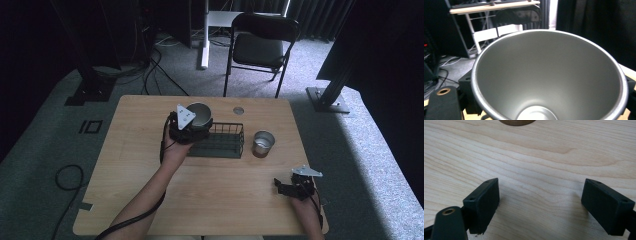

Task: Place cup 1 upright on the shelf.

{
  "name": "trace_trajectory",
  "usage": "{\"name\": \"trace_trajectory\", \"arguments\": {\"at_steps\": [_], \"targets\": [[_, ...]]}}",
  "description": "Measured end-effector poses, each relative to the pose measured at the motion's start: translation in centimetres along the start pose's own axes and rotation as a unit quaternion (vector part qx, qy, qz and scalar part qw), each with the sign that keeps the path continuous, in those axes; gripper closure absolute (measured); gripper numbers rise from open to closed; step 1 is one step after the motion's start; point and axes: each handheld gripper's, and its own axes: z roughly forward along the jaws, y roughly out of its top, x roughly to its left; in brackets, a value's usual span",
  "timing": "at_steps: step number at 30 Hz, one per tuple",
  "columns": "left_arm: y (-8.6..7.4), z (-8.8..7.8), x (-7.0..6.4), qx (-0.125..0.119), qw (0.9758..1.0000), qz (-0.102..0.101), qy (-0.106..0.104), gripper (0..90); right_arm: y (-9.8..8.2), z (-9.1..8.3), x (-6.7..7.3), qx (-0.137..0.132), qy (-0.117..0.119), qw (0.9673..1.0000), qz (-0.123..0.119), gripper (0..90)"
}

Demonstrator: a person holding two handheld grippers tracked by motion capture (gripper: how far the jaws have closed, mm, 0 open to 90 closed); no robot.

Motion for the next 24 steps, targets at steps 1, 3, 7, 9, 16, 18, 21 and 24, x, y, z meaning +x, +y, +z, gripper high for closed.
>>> {"name": "trace_trajectory", "arguments": {"at_steps": [1, 3, 7, 9, 16, 18, 21, 24], "targets": [[-0.2, 0.2, 0.1, -0.001, 1.0000, -0.003, 0.003, 14.1, 0.0, 0.0, 0.0, 0.000, 0.000, 1.0000, 0.000, 14.6], [-0.5, 0.5, 0.2, 0.002, 0.9999, -0.005, 0.010, 14.1, 0.0, 0.0, 0.0, 0.001, 0.000, 1.0000, 0.001, 14.6], [-1.3, 1.4, 0.7, 0.008, 0.9997, -0.014, 0.017, 14.1, 0.0, 0.0, 0.0, 0.001, 0.000, 1.0000, 0.001, 14.7], [-1.6, 1.9, 0.9, 0.012, 0.9996, -0.012, 0.024, 14.1, 0.0, 0.0, 0.0, 0.001, 0.000, 1.0000, 0.001, 14.7], [-3.0, 3.7, 0.9, 0.027, 0.9990, -0.027, 0.025, 14.1, 0.0, 0.0, 0.0, 0.000, 0.000, 1.0000, 0.001, 14.7], [-3.4, 4.0, 0.9, 0.028, 0.9988, -0.031, 0.025, 14.1, 0.0, 0.0, 0.0, 0.001, 0.000, 1.0000, 0.001, 14.7], [-3.9, 4.3, 0.8, 0.032, 0.9985, -0.033, 0.030, 14.1, 0.0, 0.0, 0.0, 0.001, 0.000, 1.0000, 0.001, 14.7], [-4.3, 4.6, 0.6, 0.036, 0.9982, -0.033, 0.034, 14.1, 0.0, 0.0, 0.0, 0.000, 0.000, 1.0000, 0.000, 14.7]]}}
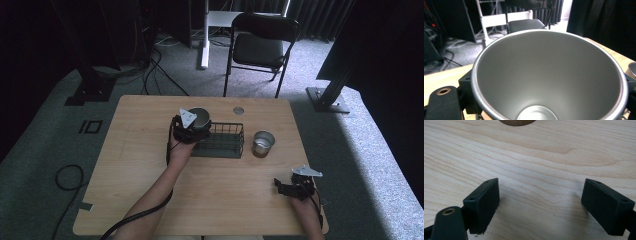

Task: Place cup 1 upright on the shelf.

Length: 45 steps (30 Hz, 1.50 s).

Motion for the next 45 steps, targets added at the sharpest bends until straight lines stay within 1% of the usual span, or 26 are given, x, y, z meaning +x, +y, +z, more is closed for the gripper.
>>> {"name": "trace_trajectory", "arguments": {"at_steps": [2, 3, 5, 7, 9, 10, 11, 13, 15, 17, 20, 23, 25, 27, 29, 30, 31, 32, 33, 34, 35, 37, 40, 41, 43, 45], "targets": [[-0.3, 0.2, -0.2, 0.003, 1.0000, 0.004, 0.000, 14.1, 0.0, 0.0, 0.0, 0.000, 0.000, 1.0000, 0.000, 14.7], [-0.4, 0.2, -0.3, 0.004, 1.0000, 0.007, 0.005, 14.1, 0.0, 0.0, 0.0, 0.000, 0.000, 1.0000, 0.000, 14.7], [-0.6, 0.4, -0.3, 0.008, 0.9999, 0.007, 0.005, 14.1, 0.0, 0.0, 0.0, 0.000, 0.000, 1.0000, 0.000, 14.7], [-0.8, 0.4, -0.4, 0.008, 0.9999, 0.009, 0.010, 14.1, 0.0, 0.0, 0.0, 0.000, 0.000, 1.0000, 0.000, 14.7], [-1.0, 0.5, -0.4, 0.011, 0.9999, 0.008, 0.009, 14.1, 0.0, 0.0, 0.0, 0.000, 0.000, 1.0000, 0.000, 14.7], [-1.1, 0.6, -0.5, 0.011, 0.9998, 0.012, 0.014, 14.1, 0.0, 0.0, 0.0, 0.000, 0.000, 1.0000, 0.000, 14.7], [-1.2, 0.6, -0.5, 0.010, 0.9997, 0.015, 0.015, 14.1, 0.0, 0.0, 0.0, 0.000, 0.000, 1.0000, 0.000, 14.7], [-1.4, 0.7, -0.6, 0.016, 0.9997, 0.013, 0.012, 14.1, 0.0, 0.0, 0.0, 0.000, 0.000, 1.0000, 0.000, 14.7], [-1.6, 0.9, -0.7, 0.019, 0.9995, 0.018, 0.015, 14.1, 0.0, 0.0, 0.0, 0.000, 0.000, 1.0000, 0.000, 14.7], [-1.7, 0.9, -0.6, 0.020, 0.9996, 0.014, 0.012, 14.1, 0.0, 0.0, 0.0, 0.000, 0.000, 1.0000, 0.000, 14.7], [-1.8, 0.8, -0.8, 0.019, 0.9996, 0.016, 0.013, 14.1, 0.0, 0.0, 0.0, 0.000, 0.000, 1.0000, 0.000, 14.7], [-1.6, 0.9, -0.7, 0.025, 0.9995, 0.011, 0.015, 14.1, 0.0, 0.0, 0.0, 0.000, 0.000, 1.0000, 0.000, 14.7], [-1.6, 1.0, -0.6, 0.028, 0.9995, 0.007, 0.011, 14.0, 0.0, 0.0, 0.0, 0.000, 0.000, 1.0000, 0.000, 14.7], [-1.4, 1.0, -0.4, 0.035, 0.9994, -0.001, 0.009, 13.8, 0.0, 0.0, 0.0, 0.000, 0.000, 1.0000, 0.000, 14.7], [-1.3, 1.0, -0.3, 0.040, 0.9992, 0.001, 0.005, 13.3, 0.0, 0.0, 0.0, 0.000, 0.000, 1.0000, 0.000, 14.7], [-1.3, 1.0, -0.3, 0.045, 0.9989, 0.006, 0.010, 12.3, 0.0, 0.0, 0.0, 0.000, 0.000, 1.0000, 0.000, 14.7], [-1.2, 1.0, -0.3, 0.050, 0.9987, 0.010, 0.004, 6.7, 0.0, 0.0, 0.0, 0.000, 0.000, 1.0000, 0.000, 14.7], [-1.2, 1.0, -0.2, 0.054, 0.9985, 0.009, -0.005, 1.5, 0.0, 0.0, 0.0, 0.000, 0.000, 1.0000, 0.000, 14.7], [-1.2, 0.9, -0.2, 0.055, 0.9984, 0.012, -0.009, 1.6, 0.0, 0.0, 0.0, 0.000, 0.000, 1.0000, 0.000, 14.7], [-1.2, 0.8, -0.2, 0.054, 0.9984, 0.016, -0.008, 1.5, 0.0, 0.0, 0.0, 0.000, 0.000, 1.0000, 0.000, 14.7], [-1.2, 0.7, -0.2, 0.051, 0.9985, 0.017, -0.007, 1.5, 0.0, 0.0, 0.0, 0.000, 0.000, 1.0000, 0.000, 14.7], [-1.2, 0.4, -0.2, 0.047, 0.9987, 0.013, -0.014, 1.5, 0.0, 0.0, 0.0, 0.000, 0.000, 1.0000, 0.000, 14.7], [-1.3, 0.1, -0.3, 0.044, 0.9987, 0.020, -0.013, 1.4, 0.0, 0.0, 0.0, 0.000, 0.000, 1.0000, 0.000, 14.7], [-1.4, 0.0, -0.2, 0.044, 0.9987, 0.020, -0.013, 1.4, 0.0, 0.0, 0.0, 0.000, 0.000, 1.0000, 0.000, 14.7], [-1.5, -0.2, -0.1, 0.042, 0.9988, 0.014, -0.019, 1.4, 0.0, 0.0, 0.0, 0.000, 0.000, 1.0000, 0.000, 14.7], [-1.6, -0.4, 0.1, 0.043, 0.9987, 0.013, -0.024, 1.4, 0.0, 0.0, 0.0, 0.000, 0.000, 1.0000, 0.000, 14.7]]}}
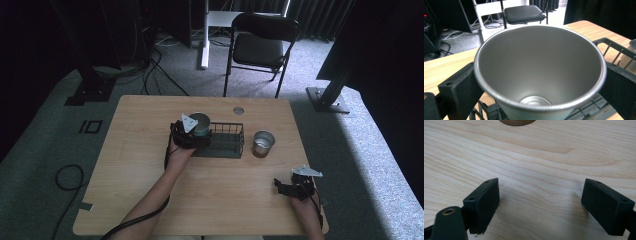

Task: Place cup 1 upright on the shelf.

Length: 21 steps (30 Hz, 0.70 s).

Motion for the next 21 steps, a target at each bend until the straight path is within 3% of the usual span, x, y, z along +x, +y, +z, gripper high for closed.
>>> {"name": "trace_trajectory", "arguments": {"at_steps": [7, 12, 14, 21], "targets": [[-0.4, -1.1, 0.2, -0.011, 0.9999, 0.005, -0.005, 1.5, 0.0, 0.0, 0.0, 0.000, 0.000, 1.0000, 0.000, 14.7], [-0.6, -1.9, 0.5, -0.018, 0.9998, -0.009, -0.010, 1.5, 0.0, 0.0, 0.0, 0.000, 0.000, 1.0000, 0.000, 14.7], [-0.8, -2.1, 0.6, -0.015, 0.9999, -0.002, -0.005, 1.5, 0.0, 0.0, 0.0, 0.000, 0.000, 1.0000, -0.001, 14.7], [-1.4, -3.0, 1.1, -0.016, 0.9996, -0.017, -0.018, 1.5, 0.0, 0.0, 0.0, 0.000, 0.000, 1.0000, 0.000, 14.7]]}}
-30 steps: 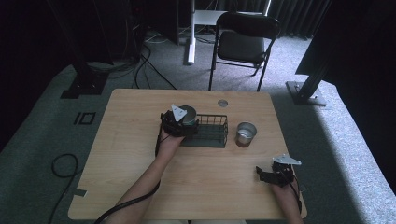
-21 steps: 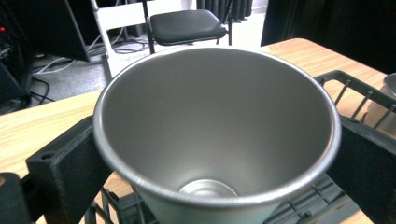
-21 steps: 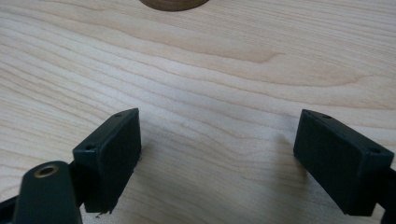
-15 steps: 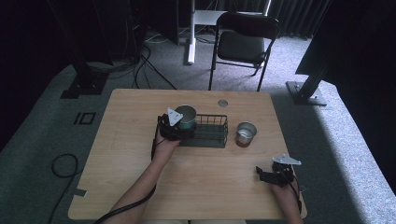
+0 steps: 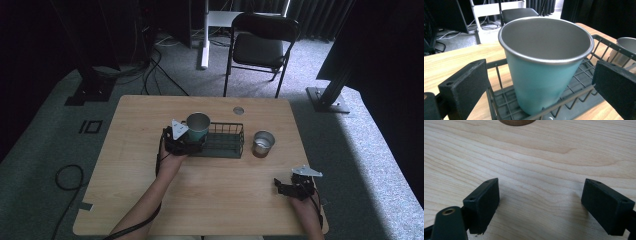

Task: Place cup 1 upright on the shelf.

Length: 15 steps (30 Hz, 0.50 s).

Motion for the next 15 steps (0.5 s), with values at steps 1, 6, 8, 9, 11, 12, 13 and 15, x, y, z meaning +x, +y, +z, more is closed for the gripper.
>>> {"name": "trace_trajectory", "arguments": {"at_steps": [1, 6, 8, 9, 11, 12, 13, 15], "targets": [[0.0, -0.2, 0.0, -0.001, 1.0000, 0.003, 0.000, 1.5, 0.0, 0.0, 0.0, 0.000, 0.000, 1.0000, 0.000, 14.7], [-0.1, -1.0, 0.1, -0.007, 0.9999, 0.003, -0.011, 1.6, 0.0, 0.0, 0.0, 0.000, 0.000, 1.0000, 0.001, 14.7], [-0.2, -1.3, 0.1, -0.011, 0.9998, 0.005, -0.014, 1.5, 0.0, 0.0, 0.0, 0.000, 0.000, 1.0000, 0.000, 14.7], [-0.3, -1.4, 0.1, -0.011, 0.9998, 0.004, -0.018, 1.5, 0.0, 0.0, 0.0, 0.000, 0.000, 1.0000, 0.001, 14.7], [-0.4, -1.6, 0.2, -0.008, 0.9999, 0.010, -0.010, 1.5, 0.0, 0.0, 0.0, 0.000, 0.000, 1.0000, 0.001, 14.7], [-0.6, -1.6, 0.3, -0.005, 0.9999, 0.009, -0.010, 1.5, 0.0, 0.0, 0.0, 0.000, -0.001, 1.0000, 0.001, 14.7], [-0.7, -1.7, 0.4, -0.002, 0.9999, 0.004, -0.013, 1.5, 0.0, 0.0, 0.0, 0.000, -0.001, 1.0000, 0.001, 14.7], [-0.9, -1.9, 0.5, -0.001, 0.9999, 0.005, -0.012, 1.5, 0.0, 0.0, 0.0, 0.000, -0.001, 1.0000, 0.002, 14.7]]}}
